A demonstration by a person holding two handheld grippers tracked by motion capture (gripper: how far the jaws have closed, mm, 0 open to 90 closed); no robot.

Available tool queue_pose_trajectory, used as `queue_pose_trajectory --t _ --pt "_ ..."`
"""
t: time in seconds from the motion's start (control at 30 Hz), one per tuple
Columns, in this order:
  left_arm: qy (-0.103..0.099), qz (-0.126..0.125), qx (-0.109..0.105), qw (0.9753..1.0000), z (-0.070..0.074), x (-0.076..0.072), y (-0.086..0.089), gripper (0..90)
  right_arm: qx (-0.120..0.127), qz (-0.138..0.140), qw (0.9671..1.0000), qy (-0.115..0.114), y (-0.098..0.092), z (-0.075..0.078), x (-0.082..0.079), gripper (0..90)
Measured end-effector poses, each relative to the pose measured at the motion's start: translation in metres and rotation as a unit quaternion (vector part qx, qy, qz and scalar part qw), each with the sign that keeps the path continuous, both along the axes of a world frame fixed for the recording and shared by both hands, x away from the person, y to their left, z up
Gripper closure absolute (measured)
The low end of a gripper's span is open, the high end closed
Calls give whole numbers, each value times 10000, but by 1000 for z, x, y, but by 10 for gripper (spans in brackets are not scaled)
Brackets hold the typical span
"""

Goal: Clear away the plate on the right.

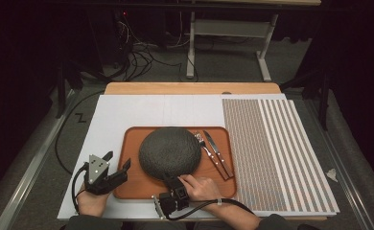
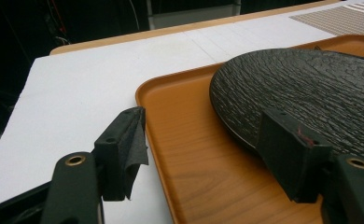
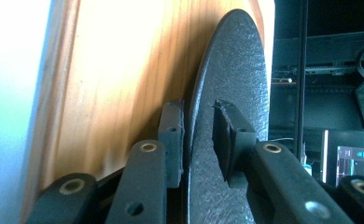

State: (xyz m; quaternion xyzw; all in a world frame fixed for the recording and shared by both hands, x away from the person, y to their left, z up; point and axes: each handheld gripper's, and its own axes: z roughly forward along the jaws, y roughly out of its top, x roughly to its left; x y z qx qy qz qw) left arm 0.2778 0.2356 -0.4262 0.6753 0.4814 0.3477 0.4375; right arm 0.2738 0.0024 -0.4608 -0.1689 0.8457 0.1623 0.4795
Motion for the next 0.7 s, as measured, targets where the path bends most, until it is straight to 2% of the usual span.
queue_pose_trajectory --t 0.7 --pt "16 20 -5 10000 0 0 0 328 93 -135 9999 22 -23 4 -6 701"
